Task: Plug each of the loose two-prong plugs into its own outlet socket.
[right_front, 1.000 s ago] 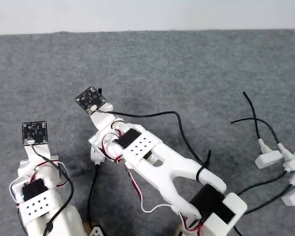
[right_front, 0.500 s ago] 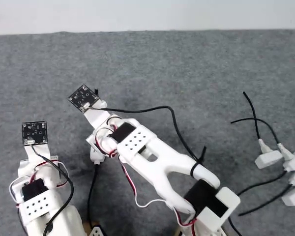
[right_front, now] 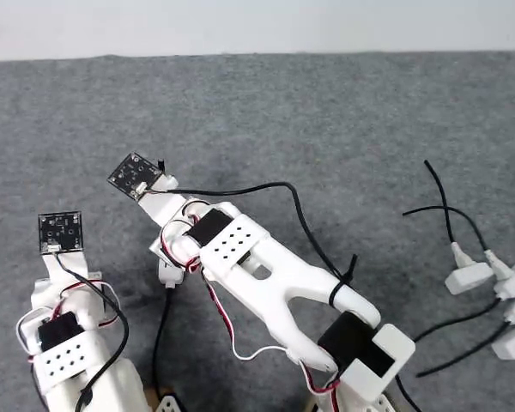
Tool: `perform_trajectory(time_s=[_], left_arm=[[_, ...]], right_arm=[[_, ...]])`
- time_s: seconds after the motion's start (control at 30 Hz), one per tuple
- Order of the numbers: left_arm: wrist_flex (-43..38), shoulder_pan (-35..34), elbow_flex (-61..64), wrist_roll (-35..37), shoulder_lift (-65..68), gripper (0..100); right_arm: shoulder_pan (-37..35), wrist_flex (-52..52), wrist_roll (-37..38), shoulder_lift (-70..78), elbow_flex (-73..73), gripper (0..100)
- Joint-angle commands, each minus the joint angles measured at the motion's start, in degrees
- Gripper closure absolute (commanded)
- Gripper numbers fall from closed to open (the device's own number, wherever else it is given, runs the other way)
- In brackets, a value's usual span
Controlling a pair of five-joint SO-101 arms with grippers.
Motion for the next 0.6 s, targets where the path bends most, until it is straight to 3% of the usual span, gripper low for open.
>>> perform_trajectory(time_s=[0.0,0.57], left_arm=[[-1.23,-0.26,-2.95,0.35,0.09,99],[-1.23,-0.35,-2.77,0.35,0.09,99]], right_arm=[[-1.01,0.57,0.88,-0.57,-3.78,99.1],[-1.1,-1.19,0.88,5.93,-0.26,99.1]])
